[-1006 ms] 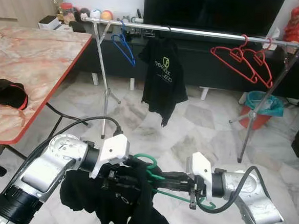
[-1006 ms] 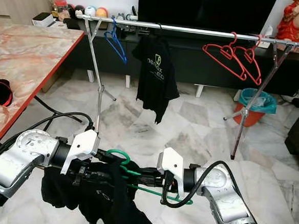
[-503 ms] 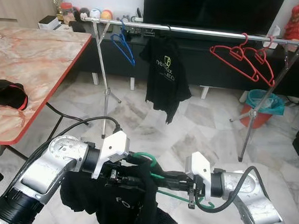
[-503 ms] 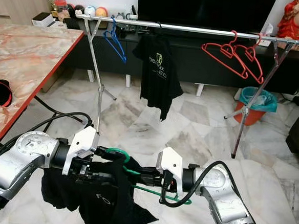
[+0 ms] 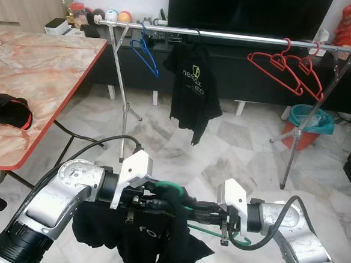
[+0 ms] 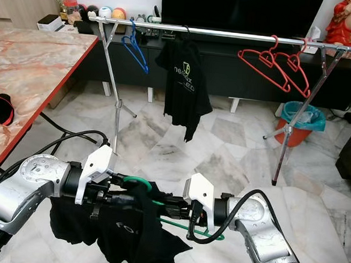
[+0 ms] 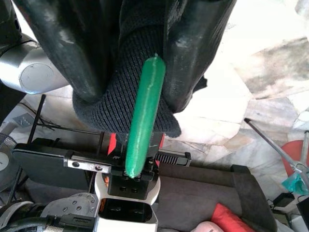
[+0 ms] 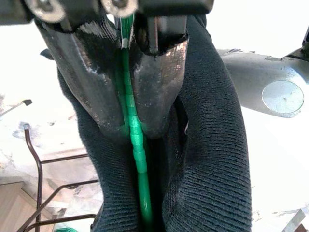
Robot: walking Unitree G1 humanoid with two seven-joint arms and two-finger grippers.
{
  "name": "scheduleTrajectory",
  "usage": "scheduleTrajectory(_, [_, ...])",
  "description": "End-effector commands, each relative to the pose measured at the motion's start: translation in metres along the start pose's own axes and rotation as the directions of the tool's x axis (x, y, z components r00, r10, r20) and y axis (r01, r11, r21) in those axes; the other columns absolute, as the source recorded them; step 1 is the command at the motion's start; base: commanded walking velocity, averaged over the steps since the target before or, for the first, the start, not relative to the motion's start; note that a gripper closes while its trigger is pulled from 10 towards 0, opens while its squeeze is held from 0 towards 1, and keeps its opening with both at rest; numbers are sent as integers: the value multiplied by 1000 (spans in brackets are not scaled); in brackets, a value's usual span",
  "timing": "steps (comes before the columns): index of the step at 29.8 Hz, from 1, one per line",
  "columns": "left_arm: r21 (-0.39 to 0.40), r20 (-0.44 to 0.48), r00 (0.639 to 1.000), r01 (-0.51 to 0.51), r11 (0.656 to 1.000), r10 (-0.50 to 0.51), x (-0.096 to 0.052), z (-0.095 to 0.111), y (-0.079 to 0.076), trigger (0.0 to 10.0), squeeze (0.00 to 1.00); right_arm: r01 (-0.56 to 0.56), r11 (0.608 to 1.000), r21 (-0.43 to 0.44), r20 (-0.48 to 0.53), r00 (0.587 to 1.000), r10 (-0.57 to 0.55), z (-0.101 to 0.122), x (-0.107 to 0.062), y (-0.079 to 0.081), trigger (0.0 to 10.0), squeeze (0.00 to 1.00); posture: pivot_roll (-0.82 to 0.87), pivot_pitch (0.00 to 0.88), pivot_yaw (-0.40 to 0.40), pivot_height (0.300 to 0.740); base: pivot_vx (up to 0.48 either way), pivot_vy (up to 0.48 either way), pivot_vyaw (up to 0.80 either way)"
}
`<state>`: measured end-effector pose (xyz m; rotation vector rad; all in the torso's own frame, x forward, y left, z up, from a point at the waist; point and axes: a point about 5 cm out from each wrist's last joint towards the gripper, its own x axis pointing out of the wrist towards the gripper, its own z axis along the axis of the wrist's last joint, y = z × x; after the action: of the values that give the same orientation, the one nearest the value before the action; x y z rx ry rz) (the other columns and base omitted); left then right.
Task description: Hang hanger
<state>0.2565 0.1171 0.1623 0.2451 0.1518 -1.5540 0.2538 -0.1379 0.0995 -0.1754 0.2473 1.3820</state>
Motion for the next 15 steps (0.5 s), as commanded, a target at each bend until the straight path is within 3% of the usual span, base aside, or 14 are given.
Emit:
scheduleTrajectory(1, [13,15,1000,14,1000,-14,-3,6,-2,0,0,28,1000,-14,1,1000,-28,2,-3,-4,0,0,59,23,3,740,0,0,0])
scheduleTrajectory(15, [-22,4,1000,-17,1000,17,-15,1,-5,0,0,138,990,-15,-24,990,-139,-3,-29,-16,0,0,59,25,5,740,0,0,0])
